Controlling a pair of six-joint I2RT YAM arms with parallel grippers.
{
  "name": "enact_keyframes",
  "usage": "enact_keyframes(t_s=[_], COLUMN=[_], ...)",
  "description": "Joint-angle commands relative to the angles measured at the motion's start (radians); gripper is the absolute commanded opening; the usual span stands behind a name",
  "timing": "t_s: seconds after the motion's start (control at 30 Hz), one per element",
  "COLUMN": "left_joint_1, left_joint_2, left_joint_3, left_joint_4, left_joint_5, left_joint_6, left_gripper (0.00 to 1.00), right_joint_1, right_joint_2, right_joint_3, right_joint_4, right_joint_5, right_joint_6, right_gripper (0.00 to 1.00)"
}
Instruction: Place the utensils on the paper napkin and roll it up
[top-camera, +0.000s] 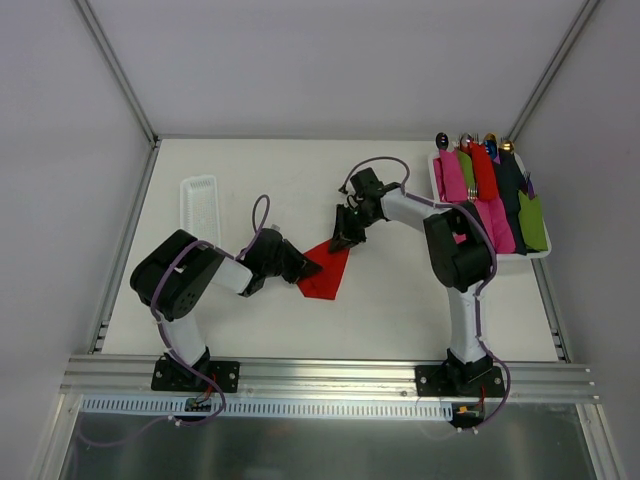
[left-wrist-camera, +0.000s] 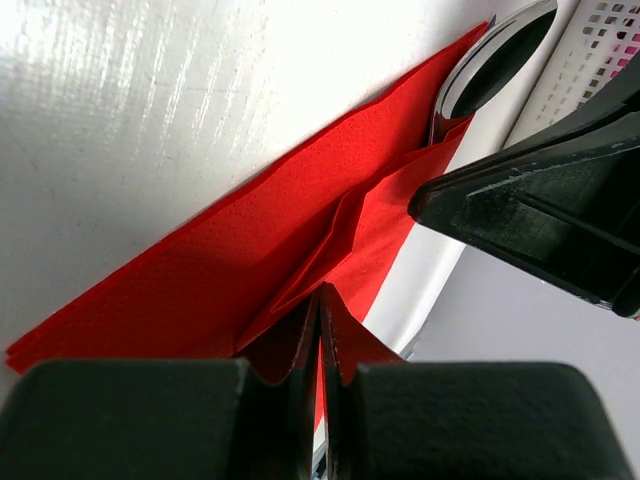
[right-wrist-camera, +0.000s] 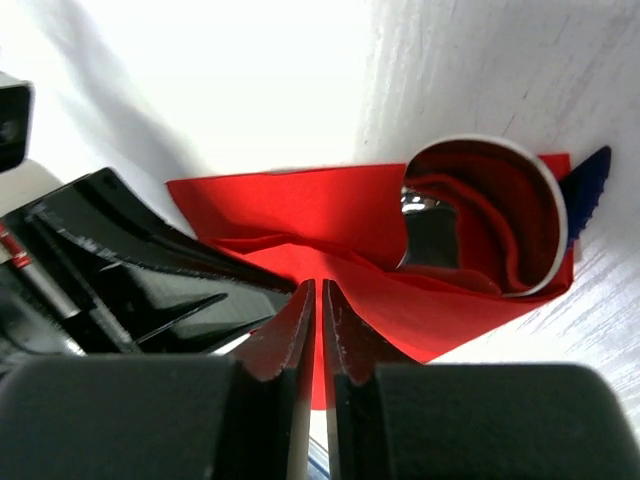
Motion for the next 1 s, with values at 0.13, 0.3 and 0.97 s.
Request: enact_keyframes(t_s=[0.13, 0.3, 0.97], left_joint_1=[-0.001, 0.0, 0.123], left_joint_2=[-0.023, -0.086, -0.551], left_joint_3=[-0.018, -0.029, -0.271], left_joint_4=[-0.115, -0.123, -0.307], left_joint_5=[-0.073, -0.093, -0.185], left_joint_6=[0.047, 0.095, 0.215], left_gripper=[0.0, 0.06, 0.58], right_joint_1=[0.012, 0.026, 0.051], right_joint_2=[0.071, 0.102, 0.157], right_joint_3=[0.073, 0.122, 0.189], right_joint_4=[-0.104, -0.156, -0.234], right_joint_5=[0.085, 0.125, 0.153], right_joint_6=[-0.05, -0.07, -0.127], right_gripper=[0.07, 0.04, 0.02])
